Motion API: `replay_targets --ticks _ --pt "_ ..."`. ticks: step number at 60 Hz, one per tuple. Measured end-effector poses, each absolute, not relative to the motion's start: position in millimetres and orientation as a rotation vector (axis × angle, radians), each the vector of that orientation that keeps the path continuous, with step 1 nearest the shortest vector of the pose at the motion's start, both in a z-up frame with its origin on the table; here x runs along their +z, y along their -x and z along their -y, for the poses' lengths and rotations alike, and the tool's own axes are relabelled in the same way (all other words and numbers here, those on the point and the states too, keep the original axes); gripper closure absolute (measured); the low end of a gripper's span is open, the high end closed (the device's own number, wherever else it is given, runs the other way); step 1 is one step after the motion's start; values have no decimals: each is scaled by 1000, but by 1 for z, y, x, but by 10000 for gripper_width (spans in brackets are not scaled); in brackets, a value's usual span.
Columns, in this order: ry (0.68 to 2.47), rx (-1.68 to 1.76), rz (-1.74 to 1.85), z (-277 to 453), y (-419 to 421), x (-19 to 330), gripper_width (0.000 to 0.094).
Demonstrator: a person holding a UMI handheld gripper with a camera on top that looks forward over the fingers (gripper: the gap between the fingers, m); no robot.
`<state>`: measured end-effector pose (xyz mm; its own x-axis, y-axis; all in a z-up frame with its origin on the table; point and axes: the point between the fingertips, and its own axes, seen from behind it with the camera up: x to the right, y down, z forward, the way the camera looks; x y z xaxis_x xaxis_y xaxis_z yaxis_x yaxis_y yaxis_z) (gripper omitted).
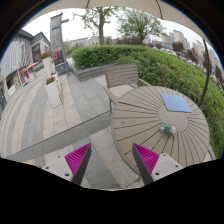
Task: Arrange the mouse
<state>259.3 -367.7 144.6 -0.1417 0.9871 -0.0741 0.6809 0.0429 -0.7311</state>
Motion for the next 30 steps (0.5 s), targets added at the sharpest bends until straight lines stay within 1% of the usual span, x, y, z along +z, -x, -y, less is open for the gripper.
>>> replay_targets --ticks 7,8,11,12,13,16,17,30 --pt "1734 860 1821 350 -257 138 89" --pt "1739 863 1817 328 -251 134 88" --pt "1755 848 1792 309 -249 130 89" --pt "1761 838 1782 313 -247 129 90" --pt "1766 834 1774 298 -247 128 89" --pt "1782 810 1743 286 -244 124 87" --pt "1787 810 1735 272 -244 123 89" --pt "1835 724 1626 188 -241 108 88"
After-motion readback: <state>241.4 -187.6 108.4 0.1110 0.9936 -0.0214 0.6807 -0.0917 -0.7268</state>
